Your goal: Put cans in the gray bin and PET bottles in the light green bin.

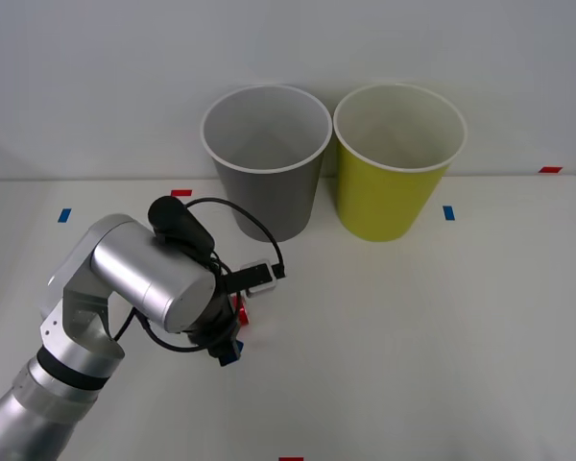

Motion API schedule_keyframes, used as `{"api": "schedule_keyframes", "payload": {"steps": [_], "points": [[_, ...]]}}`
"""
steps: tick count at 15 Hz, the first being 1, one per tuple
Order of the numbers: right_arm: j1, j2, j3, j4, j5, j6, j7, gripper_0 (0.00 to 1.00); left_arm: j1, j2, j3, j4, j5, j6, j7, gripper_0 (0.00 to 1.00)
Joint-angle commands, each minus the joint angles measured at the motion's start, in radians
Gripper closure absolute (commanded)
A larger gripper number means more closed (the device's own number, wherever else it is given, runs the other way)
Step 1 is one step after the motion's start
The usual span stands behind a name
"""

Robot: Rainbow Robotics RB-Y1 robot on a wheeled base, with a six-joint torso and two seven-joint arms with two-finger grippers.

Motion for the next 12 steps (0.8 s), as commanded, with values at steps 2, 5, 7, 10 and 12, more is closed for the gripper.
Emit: {"api": "schedule_keyframes", "payload": {"steps": [2,5,7,10,12], "points": [[0.000,0.000,0.000,0.000,0.000,0.000,0.000,0.00,-0.002,-0.042,0.041,0.054,-0.016,0.020,-0.013,0.05],[0.000,0.000,0.000,0.000,0.000,0.000,0.000,0.00,-0.002,-0.060,0.061,0.055,-0.032,0.064,-0.019,0.05],[0.000,0.000,0.000,0.000,0.000,0.000,0.000,0.00,-0.009,-0.062,0.067,0.071,-0.039,0.064,-0.027,0.05],[0.000,0.000,0.000,0.000,0.000,0.000,0.000,0.00,-0.023,-0.063,0.075,0.084,-0.050,0.064,-0.034,0.05],[0.000,0.000,0.000,0.000,0.000,0.000,0.000,0.00,-0.023,-0.074,0.075,0.087,-0.056,0.064,-0.037,0.05]]}}
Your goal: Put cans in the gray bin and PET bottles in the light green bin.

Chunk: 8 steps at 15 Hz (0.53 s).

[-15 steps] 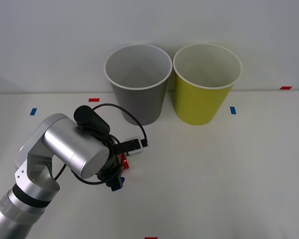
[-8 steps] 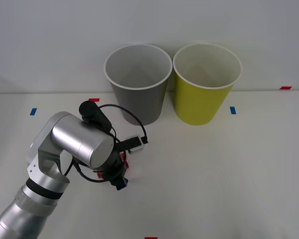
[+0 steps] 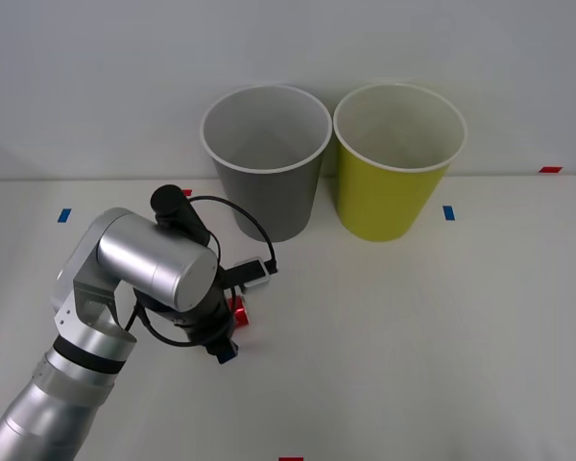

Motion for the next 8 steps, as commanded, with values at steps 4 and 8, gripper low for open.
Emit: {"api": "schedule_keyframes", "payload": {"steps": [4,8], "points": [[0.000,0.000,0.000,0.000,0.000,0.000,0.000,0.00,-0.002,-0.024,0.011,0.026,-0.012,-0.006,-0.011,0.05],[0.000,0.000,0.000,0.000,0.000,0.000,0.000,0.00,-0.006,-0.038,0.010,0.064,-0.004,-0.034,-0.028,0.05]]}}
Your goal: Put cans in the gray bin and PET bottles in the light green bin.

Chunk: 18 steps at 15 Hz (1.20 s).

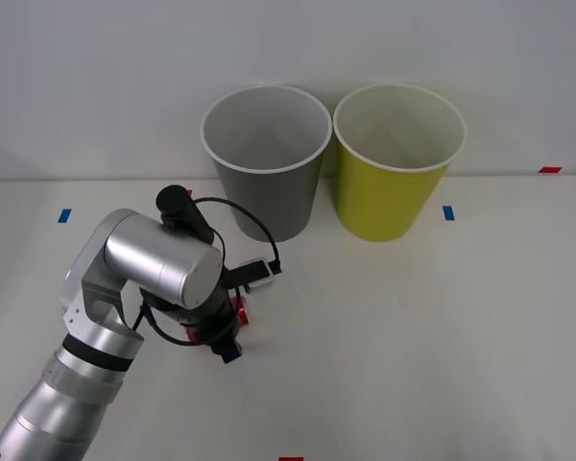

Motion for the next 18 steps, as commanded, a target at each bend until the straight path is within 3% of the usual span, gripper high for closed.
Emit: {"api": "schedule_keyframes", "payload": {"steps": [1,8,9,10,18], "points": [[0.000,0.000,0.000,0.000,0.000,0.000,0.000,0.00,-0.001,-0.009,0.000,0.013,0.004,-0.009,-0.013,0.05],[0.000,0.000,0.000,0.000,0.000,0.000,0.000,0.00,-0.004,-0.021,0.005,0.039,0.006,-0.036,-0.050,0.17],[0.000,0.000,0.000,0.000,0.000,0.000,0.000,0.00,-0.004,-0.022,0.011,0.039,0.006,-0.036,-0.050,0.67],[0.000,0.000,0.000,0.000,0.000,0.000,0.000,0.00,-0.004,-0.025,0.019,0.039,0.006,-0.036,-0.052,1.00],[0.000,0.000,0.000,0.000,0.000,0.000,0.000,0.00,-0.002,-0.005,0.029,0.039,0.024,-0.059,-0.070,1.00]]}}
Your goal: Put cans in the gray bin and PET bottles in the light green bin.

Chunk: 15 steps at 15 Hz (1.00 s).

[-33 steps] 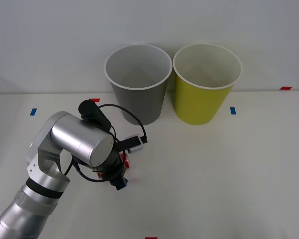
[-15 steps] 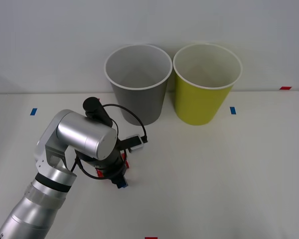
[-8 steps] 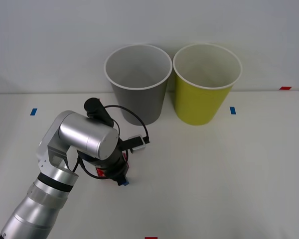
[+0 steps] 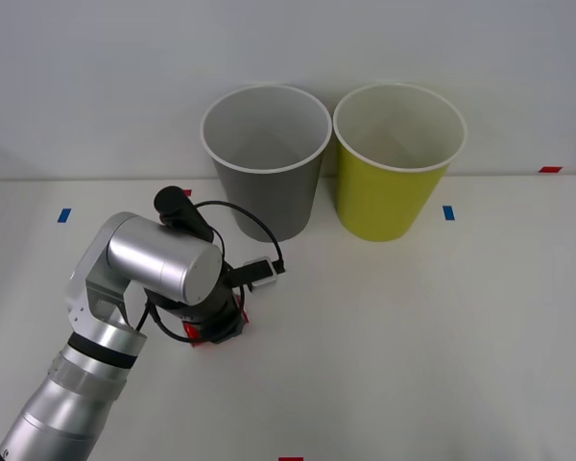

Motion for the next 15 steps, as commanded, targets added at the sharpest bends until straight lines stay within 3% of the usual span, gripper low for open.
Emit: {"api": "schedule_keyframes", "payload": {"steps": [1,4,7,11,15], "points": [[0.000,0.000,0.000,0.000,0.000,0.000,0.000,0.00,0.000,0.017,0.000,-0.002,0.008,-0.010,0.000,1.00],[0.000,0.000,0.000,0.000,0.000,0.000,0.000,0.00,0.003,0.028,0.000,-0.042,0.014,-0.014,0.012,1.00],[0.000,0.000,0.000,0.000,0.000,0.000,0.000,0.00,0.055,0.057,0.003,-0.215,0.017,-0.018,0.044,1.00],[0.000,0.000,0.000,0.000,0.000,0.000,0.000,0.00,0.152,0.058,0.014,-0.467,0.030,-0.049,0.156,1.00],[0.000,0.000,0.000,0.000,0.000,0.000,0.000,0.00,0.267,0.040,0.026,-0.671,0.056,-0.127,0.181,1.00]]}}
